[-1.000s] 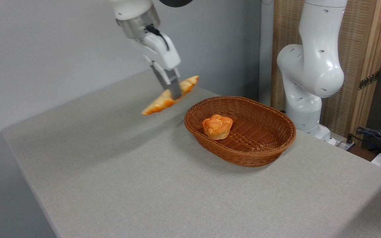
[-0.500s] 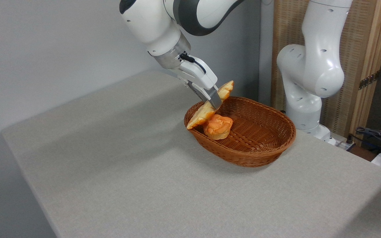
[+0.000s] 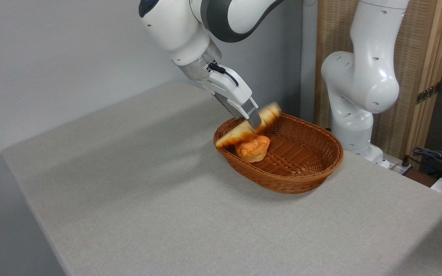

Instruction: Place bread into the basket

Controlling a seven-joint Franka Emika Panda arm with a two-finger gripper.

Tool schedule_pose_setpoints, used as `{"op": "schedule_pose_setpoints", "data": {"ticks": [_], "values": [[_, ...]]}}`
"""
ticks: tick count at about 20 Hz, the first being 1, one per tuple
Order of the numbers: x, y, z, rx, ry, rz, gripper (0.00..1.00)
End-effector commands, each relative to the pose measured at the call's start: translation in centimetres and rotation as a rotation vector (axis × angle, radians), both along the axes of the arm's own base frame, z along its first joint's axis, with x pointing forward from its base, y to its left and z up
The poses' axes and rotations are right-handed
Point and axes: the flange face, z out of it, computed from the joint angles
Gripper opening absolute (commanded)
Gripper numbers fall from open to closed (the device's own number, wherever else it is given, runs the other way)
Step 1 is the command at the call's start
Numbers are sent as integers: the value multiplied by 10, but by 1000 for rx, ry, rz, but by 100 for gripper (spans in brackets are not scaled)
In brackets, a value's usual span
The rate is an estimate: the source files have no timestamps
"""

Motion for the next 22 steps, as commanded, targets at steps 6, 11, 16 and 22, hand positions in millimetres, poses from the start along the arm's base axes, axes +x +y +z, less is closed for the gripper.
{"op": "schedule_pose_setpoints", "data": {"ticks": [6,11,16,22], "values": [[13,1,31,1,-110,-48,100],[45,-6,86,-56,-373,-31,100],[73,-7,149,-93,-567,-8,100],[106,4,166,-94,-623,42,100]]}}
